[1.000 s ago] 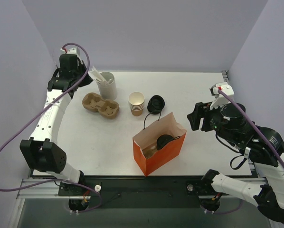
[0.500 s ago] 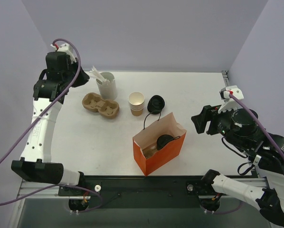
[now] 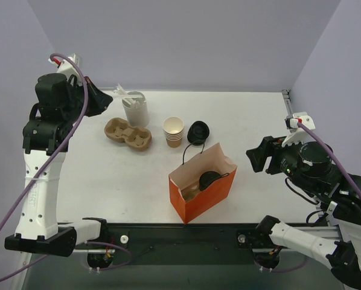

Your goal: Pack the takeout coffee

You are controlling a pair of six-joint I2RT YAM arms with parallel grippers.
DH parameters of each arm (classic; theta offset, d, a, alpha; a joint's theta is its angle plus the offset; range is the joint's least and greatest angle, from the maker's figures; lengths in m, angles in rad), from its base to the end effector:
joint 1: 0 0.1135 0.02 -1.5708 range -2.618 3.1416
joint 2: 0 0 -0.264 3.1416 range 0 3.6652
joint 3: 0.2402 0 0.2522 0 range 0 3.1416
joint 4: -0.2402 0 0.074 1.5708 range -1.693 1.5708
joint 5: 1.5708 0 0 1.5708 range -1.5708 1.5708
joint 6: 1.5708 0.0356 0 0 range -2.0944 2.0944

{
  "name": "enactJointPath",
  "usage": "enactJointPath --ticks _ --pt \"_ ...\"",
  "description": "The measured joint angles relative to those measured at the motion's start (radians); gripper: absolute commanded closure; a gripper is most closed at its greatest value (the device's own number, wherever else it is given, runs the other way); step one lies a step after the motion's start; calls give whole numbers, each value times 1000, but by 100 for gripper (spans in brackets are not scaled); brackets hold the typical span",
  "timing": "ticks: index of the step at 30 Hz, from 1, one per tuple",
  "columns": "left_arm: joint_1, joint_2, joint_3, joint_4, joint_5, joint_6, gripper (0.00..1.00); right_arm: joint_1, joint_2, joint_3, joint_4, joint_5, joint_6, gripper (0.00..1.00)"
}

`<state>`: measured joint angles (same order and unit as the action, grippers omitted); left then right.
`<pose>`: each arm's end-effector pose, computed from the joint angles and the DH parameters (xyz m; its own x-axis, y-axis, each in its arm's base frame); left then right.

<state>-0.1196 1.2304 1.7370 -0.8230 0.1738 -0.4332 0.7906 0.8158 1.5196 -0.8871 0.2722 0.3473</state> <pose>0.2183 -0.0324 0.4997 -0.3982 -0.3686 -0.8400 0.1251 0.8854 -0.4478 0.0726 0.0597 0.4903 -0.2903 0.1727 -0.9412 -0.4252 0.8578 0.2886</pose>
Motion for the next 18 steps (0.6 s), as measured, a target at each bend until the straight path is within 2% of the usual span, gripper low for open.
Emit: enactJointPath --ticks 5,10,13,18 --pt "0 0 1 -7 53 -11 100 0 0 0 0 0 0 40" --pt "0 -8 2 39 196 -65 100 0 0 0 0 1 0 40" --pt "-1 -27 -15 134 328 -141 100 0 2 0 0 4 0 40" --pt "-33 -66 -98 388 562 -317 100 0 10 0 0 23 0 40"
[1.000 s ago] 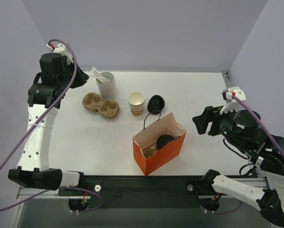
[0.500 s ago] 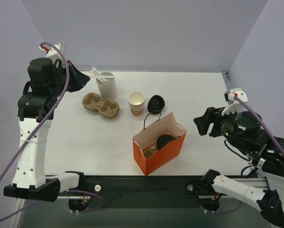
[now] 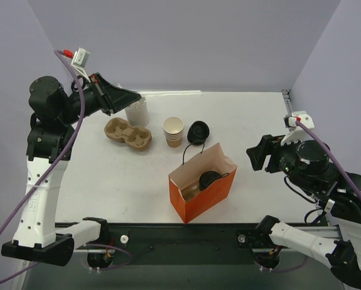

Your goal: Pack the takeout coffee

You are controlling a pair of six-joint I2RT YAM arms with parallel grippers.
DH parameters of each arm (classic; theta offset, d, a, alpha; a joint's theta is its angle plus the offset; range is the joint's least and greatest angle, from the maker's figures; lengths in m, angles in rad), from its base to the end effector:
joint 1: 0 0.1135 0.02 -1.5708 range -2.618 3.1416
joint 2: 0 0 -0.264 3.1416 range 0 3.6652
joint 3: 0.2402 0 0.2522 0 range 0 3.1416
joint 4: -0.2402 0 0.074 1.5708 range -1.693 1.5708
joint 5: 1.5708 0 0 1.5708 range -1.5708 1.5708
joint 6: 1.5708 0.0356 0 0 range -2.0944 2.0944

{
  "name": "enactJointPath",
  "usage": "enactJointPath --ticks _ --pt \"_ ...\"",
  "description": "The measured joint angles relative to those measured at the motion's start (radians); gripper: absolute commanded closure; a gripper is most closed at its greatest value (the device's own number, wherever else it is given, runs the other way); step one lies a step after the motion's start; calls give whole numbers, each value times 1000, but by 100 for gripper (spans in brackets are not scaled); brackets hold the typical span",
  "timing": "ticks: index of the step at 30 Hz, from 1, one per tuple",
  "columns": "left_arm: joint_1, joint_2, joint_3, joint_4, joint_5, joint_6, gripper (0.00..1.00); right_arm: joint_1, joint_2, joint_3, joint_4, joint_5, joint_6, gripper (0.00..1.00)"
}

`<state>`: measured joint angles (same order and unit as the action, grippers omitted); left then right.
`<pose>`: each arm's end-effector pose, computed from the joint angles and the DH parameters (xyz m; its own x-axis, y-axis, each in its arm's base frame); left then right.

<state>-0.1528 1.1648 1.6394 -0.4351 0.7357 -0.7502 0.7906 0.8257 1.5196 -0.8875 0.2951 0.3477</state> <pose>0.2005 -0.0550 0.5253 -0.5002 -0.4344 -0.7491 0.5940 0.4573 -0.6619 0.0756 0.0616 0.4895 -0.2905 0.1699 -0.9417 -0.4045 0.8701 0.2818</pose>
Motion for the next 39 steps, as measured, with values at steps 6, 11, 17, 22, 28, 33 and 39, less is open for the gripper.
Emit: enactJointPath --ticks 6,11,17,22,28,33,39 --pt "-77 -16 -145 317 222 -222 100 0 0 -2 0 34 18 40" --pt "-126 -20 -201 345 320 -258 100 0 -19 -18 -2 67 47 40" --pt "-128 -78 -250 245 394 -188 100 0 -40 -24 -7 87 74 41" --pt "-130 -111 -276 130 404 -92 100 0 -40 -24 -7 91 88 41" --pt "-158 -124 -368 69 394 -32 100 0 -40 -24 -7 94 100 41" --pt "-196 -123 -413 26 363 1 100 0 -40 -24 -7 95 103 41" --pt "-234 -117 -411 -60 272 91 100 0 -40 -24 -8 101 105 40"
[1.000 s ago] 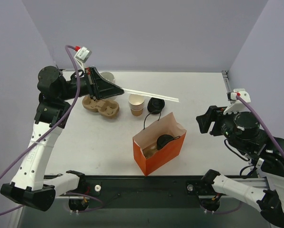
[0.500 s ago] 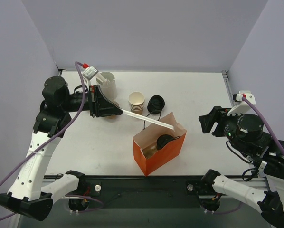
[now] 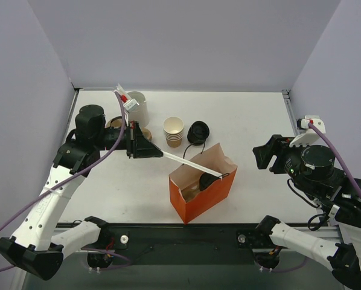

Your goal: Pack the takeout coffee

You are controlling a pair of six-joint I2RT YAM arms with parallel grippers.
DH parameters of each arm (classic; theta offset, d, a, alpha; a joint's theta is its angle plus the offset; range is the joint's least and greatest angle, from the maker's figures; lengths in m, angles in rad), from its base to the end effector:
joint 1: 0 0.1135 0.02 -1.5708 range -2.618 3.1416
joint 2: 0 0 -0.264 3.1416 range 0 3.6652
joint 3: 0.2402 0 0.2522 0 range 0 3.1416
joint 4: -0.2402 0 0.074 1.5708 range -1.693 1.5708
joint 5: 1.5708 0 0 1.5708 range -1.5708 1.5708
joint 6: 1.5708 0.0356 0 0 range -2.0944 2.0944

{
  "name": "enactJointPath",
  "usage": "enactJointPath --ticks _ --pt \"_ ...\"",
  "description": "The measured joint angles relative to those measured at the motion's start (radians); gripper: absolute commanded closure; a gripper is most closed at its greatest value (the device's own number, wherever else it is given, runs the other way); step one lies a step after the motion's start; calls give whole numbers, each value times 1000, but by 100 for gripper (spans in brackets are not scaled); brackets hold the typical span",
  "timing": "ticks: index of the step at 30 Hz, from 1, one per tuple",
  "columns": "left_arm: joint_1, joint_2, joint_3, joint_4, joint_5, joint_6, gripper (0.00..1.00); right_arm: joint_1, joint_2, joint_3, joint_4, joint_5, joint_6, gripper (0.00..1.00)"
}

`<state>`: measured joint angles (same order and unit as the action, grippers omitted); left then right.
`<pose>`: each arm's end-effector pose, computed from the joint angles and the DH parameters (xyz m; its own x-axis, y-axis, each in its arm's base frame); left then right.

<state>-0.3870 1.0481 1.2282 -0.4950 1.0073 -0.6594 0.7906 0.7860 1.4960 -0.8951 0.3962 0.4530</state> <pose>0.1802 -0.1060 0.4163 -0.8062 -0.0248 -0.5911 0.5719 0.2228 -0.7895 0.0696 0.0508 0.4858 -0.2866 0.2844 -0.9149 -0.2930 0.8831 0.3663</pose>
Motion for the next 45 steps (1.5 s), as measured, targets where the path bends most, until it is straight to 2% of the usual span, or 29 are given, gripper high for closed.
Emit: enactJointPath --ticks 7,18,19,21,25,26,32,33,35,36,37,40,45 --pt "-5 13 11 -71 -116 70 100 0 0 0 0 1 -6 40" --pt "-6 8 13 -2 -173 22 100 0 16 0 0 0 -38 39" --pt "-7 7 12 5 -173 18 92 0 17 0 0 0 -42 39" --pt "-11 -2 1 17 -173 15 86 0 18 0 0 0 -50 38" --pt "-12 -22 -13 26 -167 12 80 0 18 0 1 0 -63 38" --pt "-12 -24 -14 28 -165 12 74 0 18 0 0 0 -65 38" --pt "-13 -20 -14 35 -144 14 54 0 14 0 1 0 -72 36" --pt "-13 -17 -14 35 -139 14 40 0 14 0 1 -1 -72 35" --pt "-13 -6 -11 35 -134 12 25 0 14 0 0 -5 -70 29" --pt "-13 3 -5 36 -132 13 12 0 14 0 0 -10 -68 28" --pt "-13 13 3 36 -130 17 8 0 14 0 0 -14 -62 26" --pt "-13 56 48 37 -128 17 3 0 16 0 -9 -40 -46 18" --pt "-13 97 121 52 -144 23 3 0 48 36 -41 -92 4 16"
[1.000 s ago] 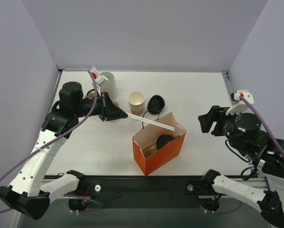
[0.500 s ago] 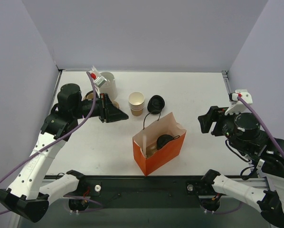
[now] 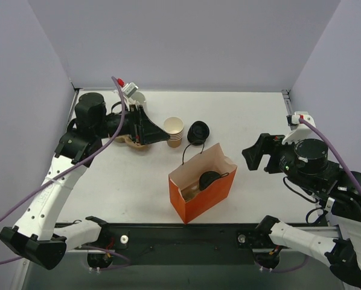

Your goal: Pack the takeout coffee

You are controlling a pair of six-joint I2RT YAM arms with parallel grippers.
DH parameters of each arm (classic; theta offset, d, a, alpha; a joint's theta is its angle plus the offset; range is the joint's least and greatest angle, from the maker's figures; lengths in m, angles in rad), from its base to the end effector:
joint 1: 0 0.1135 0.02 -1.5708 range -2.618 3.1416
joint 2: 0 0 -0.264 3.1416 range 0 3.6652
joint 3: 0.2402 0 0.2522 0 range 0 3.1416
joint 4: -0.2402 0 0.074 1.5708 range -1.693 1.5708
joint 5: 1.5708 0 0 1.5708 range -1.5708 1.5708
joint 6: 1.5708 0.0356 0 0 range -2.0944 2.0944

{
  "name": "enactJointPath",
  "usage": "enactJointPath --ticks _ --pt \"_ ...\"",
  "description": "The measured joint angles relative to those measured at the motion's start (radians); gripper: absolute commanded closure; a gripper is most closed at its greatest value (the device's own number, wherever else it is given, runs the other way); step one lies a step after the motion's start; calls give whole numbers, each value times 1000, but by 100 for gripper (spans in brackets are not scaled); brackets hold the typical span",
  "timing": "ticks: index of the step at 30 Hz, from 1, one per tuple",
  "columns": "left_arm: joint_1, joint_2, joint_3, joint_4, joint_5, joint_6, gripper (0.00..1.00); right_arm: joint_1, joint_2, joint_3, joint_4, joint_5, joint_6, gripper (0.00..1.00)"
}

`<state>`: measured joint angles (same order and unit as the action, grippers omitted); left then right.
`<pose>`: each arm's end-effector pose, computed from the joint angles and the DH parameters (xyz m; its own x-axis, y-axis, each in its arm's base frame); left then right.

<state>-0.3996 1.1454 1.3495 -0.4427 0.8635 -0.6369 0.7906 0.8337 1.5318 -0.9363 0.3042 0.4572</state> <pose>0.2043 -0.1156 0.4394 -0.7300 -0.1112 -0.6743 0.6208 0.3049 -0.7223 0.0755 0.0611 0.4869 -0.3579 0.2371 -0.9032 -0.3515 0.8619 0.3656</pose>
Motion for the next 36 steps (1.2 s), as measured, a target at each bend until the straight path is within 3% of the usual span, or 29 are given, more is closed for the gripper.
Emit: enactJointPath --ticks 2,3,14,26,36 --pt "0 -3 11 7 -30 14 3 0 26 34 -13 -16 32 15" --pt "0 -7 11 14 -49 18 3 0 38 53 -17 -19 45 0" --pt "-1 -146 -74 132 -243 26 3 0 142 218 -25 -56 90 0" --pt "-1 -216 -116 147 -301 63 3 0 89 95 6 -64 129 0" --pt "-1 -228 -124 148 -310 69 3 0 64 87 29 -55 142 0"
